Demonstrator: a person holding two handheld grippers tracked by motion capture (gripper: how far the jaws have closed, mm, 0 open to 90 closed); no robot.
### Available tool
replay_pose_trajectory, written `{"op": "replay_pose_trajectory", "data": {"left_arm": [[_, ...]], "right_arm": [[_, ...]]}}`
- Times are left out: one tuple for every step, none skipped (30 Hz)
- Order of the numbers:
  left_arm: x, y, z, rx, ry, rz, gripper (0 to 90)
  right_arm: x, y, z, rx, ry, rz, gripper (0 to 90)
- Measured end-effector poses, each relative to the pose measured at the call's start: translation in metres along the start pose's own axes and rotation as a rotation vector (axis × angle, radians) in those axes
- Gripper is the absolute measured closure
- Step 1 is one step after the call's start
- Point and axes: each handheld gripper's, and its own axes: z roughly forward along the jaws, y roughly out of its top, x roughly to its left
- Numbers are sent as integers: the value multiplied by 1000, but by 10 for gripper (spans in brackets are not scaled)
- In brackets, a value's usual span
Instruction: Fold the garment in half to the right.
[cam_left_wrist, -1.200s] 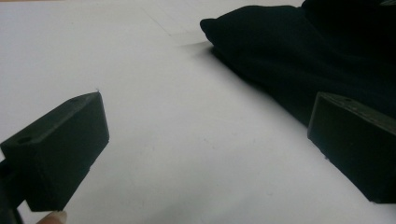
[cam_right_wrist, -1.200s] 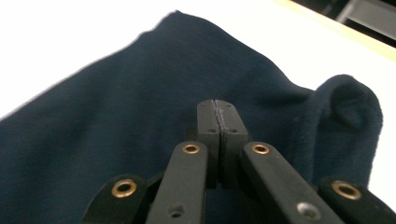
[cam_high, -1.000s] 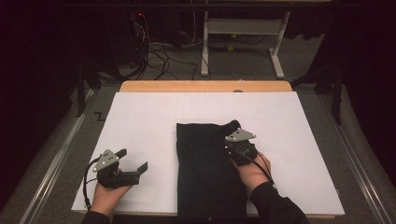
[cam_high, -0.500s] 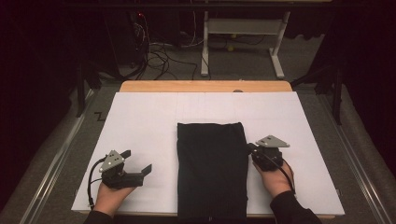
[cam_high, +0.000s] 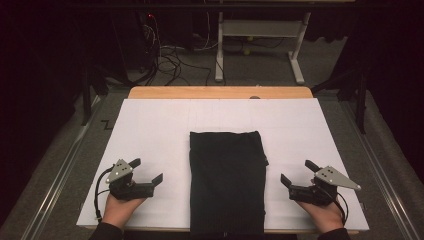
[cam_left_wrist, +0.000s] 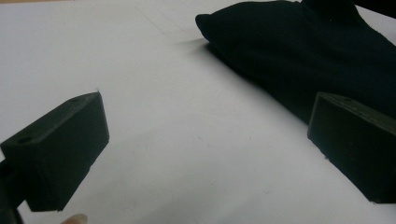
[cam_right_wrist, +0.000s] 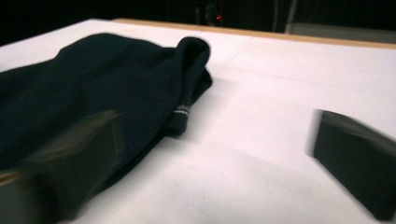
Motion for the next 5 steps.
{"op": "replay_pose_trajectory", "data": {"left_arm": [[0,0,0,-1,1,4,0],[-1,1,0,-4,0,5,0],[-1,1,0,-8,-2,5,0],[-1,1,1,-11,-3,7,0],[-1,2,1,-13,-5,9,0]], "right_arm": [[1,-1,-3,-3,2,2,1],[2,-2,-6,-7,-4,-4,1],[3,-2,-7,-11,-9,-7,1],[3,-3,-9,-15,-11,-10,1],[3,-3,-9,-19,-11,-10,1]]}}
